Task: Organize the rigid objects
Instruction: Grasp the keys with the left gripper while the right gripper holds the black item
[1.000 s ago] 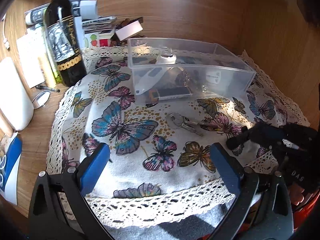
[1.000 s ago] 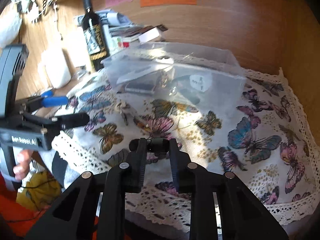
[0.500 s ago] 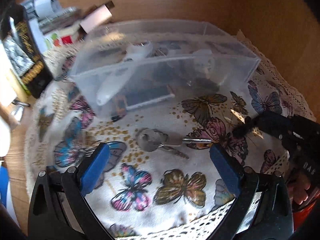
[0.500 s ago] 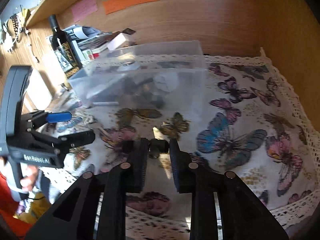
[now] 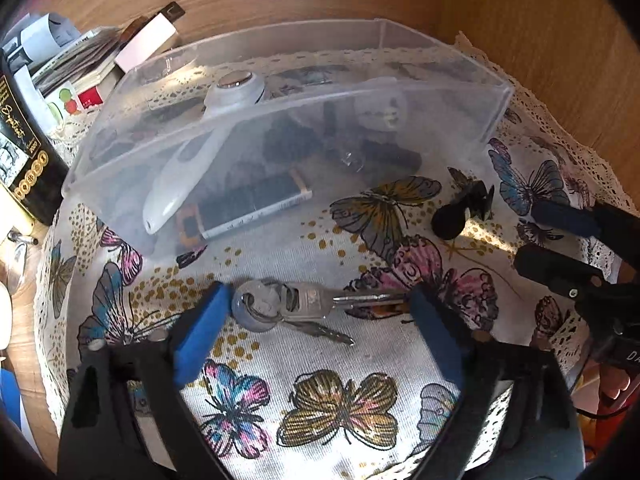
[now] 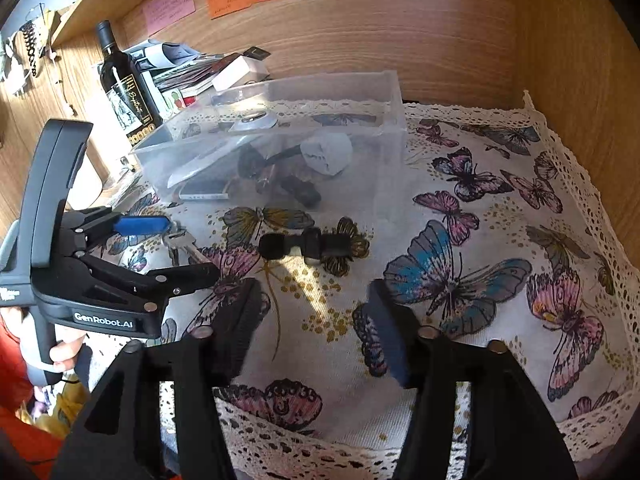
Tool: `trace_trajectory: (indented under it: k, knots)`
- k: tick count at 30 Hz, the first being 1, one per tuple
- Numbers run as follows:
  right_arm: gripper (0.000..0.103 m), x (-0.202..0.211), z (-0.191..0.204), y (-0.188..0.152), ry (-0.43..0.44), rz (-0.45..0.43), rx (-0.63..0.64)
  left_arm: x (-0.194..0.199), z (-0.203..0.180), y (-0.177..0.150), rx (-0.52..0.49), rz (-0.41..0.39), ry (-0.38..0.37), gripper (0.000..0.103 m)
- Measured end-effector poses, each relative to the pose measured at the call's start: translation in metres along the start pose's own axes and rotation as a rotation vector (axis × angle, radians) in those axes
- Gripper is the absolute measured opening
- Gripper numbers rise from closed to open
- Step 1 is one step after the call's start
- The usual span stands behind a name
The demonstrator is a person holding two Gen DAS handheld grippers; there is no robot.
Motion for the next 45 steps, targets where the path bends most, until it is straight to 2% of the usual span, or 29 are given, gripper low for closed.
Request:
trace_trajectory:
  k: [2,7,15,17,22,24,25,26,27,30,36,38,39,40,41,45]
  knots:
    - [0.061,0.0,0.0,0.005,0.0,-0.006,-0.009,0.002,-0.002,-0.001,-0.01,-0.017,-0.002,0.069]
    - [0.061,-0.008,0.005,0.017,0.019,0.008,-0.015,0.006,-0.006,0.0,-0.028,-0.043,-0.014,0.043]
    - [0.062,-0.03,0.012,0.019,-0.021,0.063,0.009,0.013,0.002,-0.003,0.019,-0.058,-0.064,0.039]
    - [0.069,-0.036,0.01,0.018,-0.033,0.085,0.006,0.016,0.006,-0.003,0.033,-0.068,-0.07,0.038]
    - [0.069,-0.042,0.01,0.022,-0.041,0.096,0.003,0.026,0.016,-0.006,0.062,-0.104,-0.072,0.035]
    - [0.058,-0.043,0.009,0.022,-0.043,0.097,0.003,0.031,0.017,-0.006,0.061,-0.121,-0.064,0.029]
    - [0.058,-0.043,0.009,0.021,-0.046,0.094,0.003,0.035,0.017,-0.007,0.057,-0.133,-0.061,0.025]
    - [0.058,-0.042,0.009,0.021,-0.046,0.091,0.003,0.039,0.016,-0.007,0.052,-0.141,-0.061,0.012]
    - [0.058,-0.041,0.009,0.02,-0.051,0.084,0.003,0.042,0.014,-0.009,0.041,-0.144,-0.071,0.006]
    - [0.057,-0.037,0.007,0.02,-0.054,0.066,0.001,0.046,0.013,-0.011,0.025,-0.152,-0.045,0.005]
    - [0.057,-0.025,0.007,0.016,-0.059,0.035,0.003,0.039,0.018,-0.017,0.047,-0.105,-0.065,0.007]
    - [0.057,-0.021,0.006,0.015,-0.053,0.027,0.006,0.039,0.021,-0.018,0.048,-0.102,-0.035,0.028]
    - [0.057,-0.019,0.006,0.015,-0.051,0.023,0.006,0.039,0.023,-0.016,0.054,-0.103,-0.024,0.035]
    - [0.057,-0.017,0.007,0.015,-0.049,0.017,0.008,0.039,0.024,-0.016,0.06,-0.107,-0.014,0.047]
    - [0.057,-0.016,0.006,0.015,-0.047,0.014,0.008,0.04,0.026,-0.014,0.063,-0.113,-0.005,0.053]
    - [0.058,-0.013,0.007,0.015,-0.032,0.002,0.009,0.033,0.026,-0.007,0.055,-0.085,0.004,0.054]
Point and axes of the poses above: each gripper's, at about its wrist camera, not at the fingertips, and x roughly against the way its jaws point, z to its left, y to its top, the point moved 6 cm from there along -x, roughly the way its jaws point, and after that the axes turned 6 degrees about z, right-handed, at the moved point
